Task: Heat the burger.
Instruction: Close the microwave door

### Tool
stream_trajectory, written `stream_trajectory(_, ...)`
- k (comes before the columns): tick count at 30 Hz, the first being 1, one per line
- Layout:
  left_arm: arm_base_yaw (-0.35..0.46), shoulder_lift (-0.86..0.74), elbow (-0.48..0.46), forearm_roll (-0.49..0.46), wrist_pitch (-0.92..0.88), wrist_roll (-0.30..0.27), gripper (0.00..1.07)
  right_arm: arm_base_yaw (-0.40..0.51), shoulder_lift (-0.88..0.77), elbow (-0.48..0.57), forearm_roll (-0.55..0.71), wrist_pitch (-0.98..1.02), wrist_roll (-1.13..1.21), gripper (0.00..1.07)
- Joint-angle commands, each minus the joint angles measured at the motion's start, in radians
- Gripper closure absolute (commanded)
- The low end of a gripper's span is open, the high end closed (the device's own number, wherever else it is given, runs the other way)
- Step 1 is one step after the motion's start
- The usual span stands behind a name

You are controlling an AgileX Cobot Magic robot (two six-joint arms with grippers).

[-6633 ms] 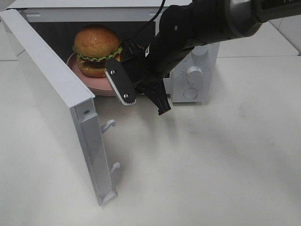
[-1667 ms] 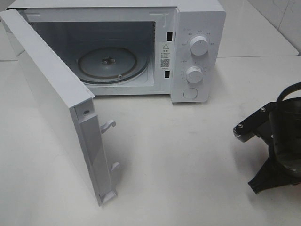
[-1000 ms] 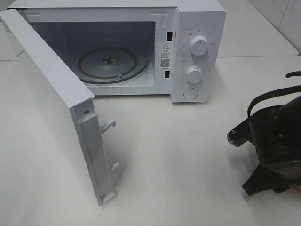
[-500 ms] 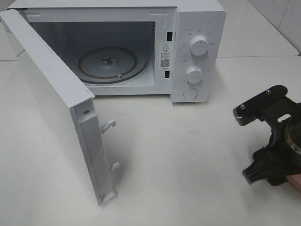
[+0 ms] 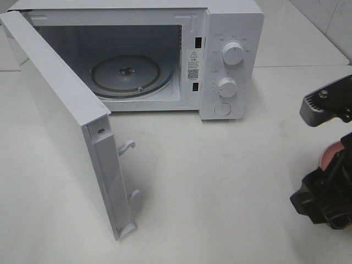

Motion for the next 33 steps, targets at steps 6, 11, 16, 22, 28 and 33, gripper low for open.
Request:
stream_trajectory(6,0.003,-0.017,0.003,0.001,0.001,-0.008,0.09,0.002,-0.208,-0.002,0.077,0.141,-0.101,0.30)
stream_trajectory(11,0.003,-0.017,0.003,0.001,0.001,-0.008,0.09,0.002,-0.314,-0.012,0.084,0.225,-0.101,0.31)
stream_trajectory(16,0.003,-0.017,0.003,0.001,0.001,-0.008,0.09,0.002,-0.398,-0.061,0.081,0.345,-0.101,0.31)
stream_trajectory(22,0.003,-0.017,0.003,0.001,0.001,-0.008,0.09,-0.024,-0.532,-0.060,0.080,0.358,-0.101,0.31)
stream_trajectory(28,0.003,-0.017,0.003,0.001,0.001,-0.008,0.09,-0.172,-0.658,-0.060,0.080,0.355,-0.137,0.31)
stream_trajectory(33,0.003,-0.017,0.003,0.001,0.001,-0.008,0.09,-0.268,-0.752,-0.059,0.081,0.355,-0.146,0.31)
